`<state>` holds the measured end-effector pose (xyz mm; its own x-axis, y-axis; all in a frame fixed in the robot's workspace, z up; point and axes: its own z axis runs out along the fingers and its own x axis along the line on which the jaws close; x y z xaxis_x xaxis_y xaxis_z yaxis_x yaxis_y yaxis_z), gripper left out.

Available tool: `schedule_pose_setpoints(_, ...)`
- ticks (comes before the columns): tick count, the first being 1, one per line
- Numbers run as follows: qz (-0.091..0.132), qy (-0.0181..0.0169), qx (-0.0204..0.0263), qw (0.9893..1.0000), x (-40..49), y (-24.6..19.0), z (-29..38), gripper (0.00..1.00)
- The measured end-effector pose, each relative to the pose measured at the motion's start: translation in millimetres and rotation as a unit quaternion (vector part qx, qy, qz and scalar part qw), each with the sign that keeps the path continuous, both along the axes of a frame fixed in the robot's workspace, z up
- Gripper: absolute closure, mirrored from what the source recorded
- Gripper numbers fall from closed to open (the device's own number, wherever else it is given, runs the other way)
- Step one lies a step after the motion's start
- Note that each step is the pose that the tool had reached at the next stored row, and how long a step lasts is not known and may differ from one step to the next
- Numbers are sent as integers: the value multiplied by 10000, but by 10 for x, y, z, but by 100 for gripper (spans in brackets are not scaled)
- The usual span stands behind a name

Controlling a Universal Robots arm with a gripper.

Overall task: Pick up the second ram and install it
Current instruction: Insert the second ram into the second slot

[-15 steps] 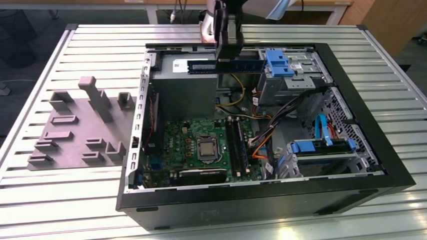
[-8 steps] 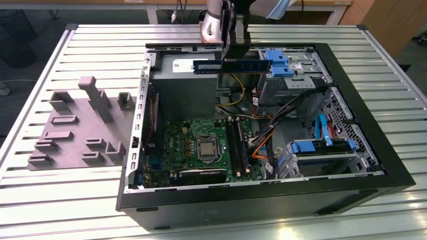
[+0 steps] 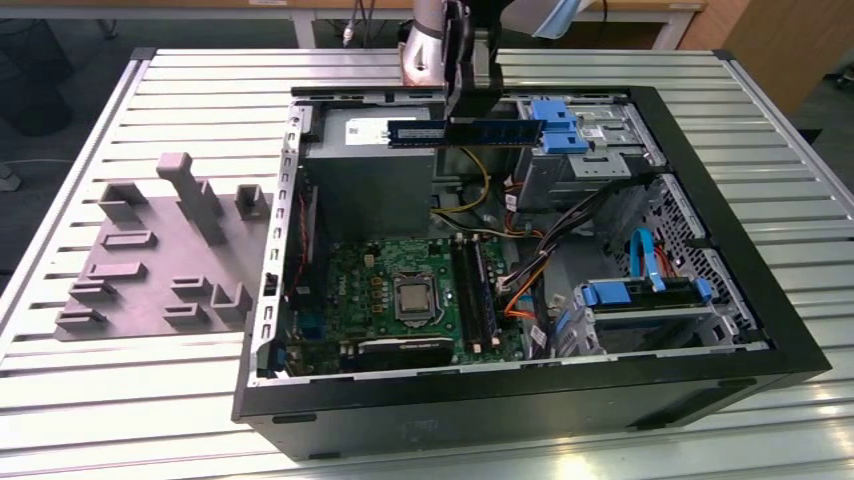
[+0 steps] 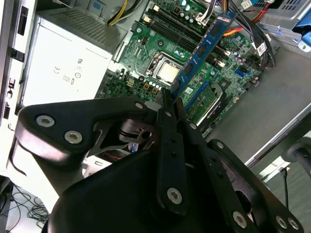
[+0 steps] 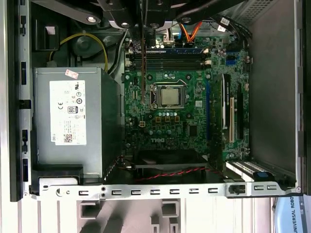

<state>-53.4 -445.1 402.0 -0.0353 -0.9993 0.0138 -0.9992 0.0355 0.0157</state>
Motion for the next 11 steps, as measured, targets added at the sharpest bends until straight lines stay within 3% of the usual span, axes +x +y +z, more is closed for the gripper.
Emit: schedule_pose_setpoints(11, -165, 0, 0, 9999, -8, 0, -2, 86)
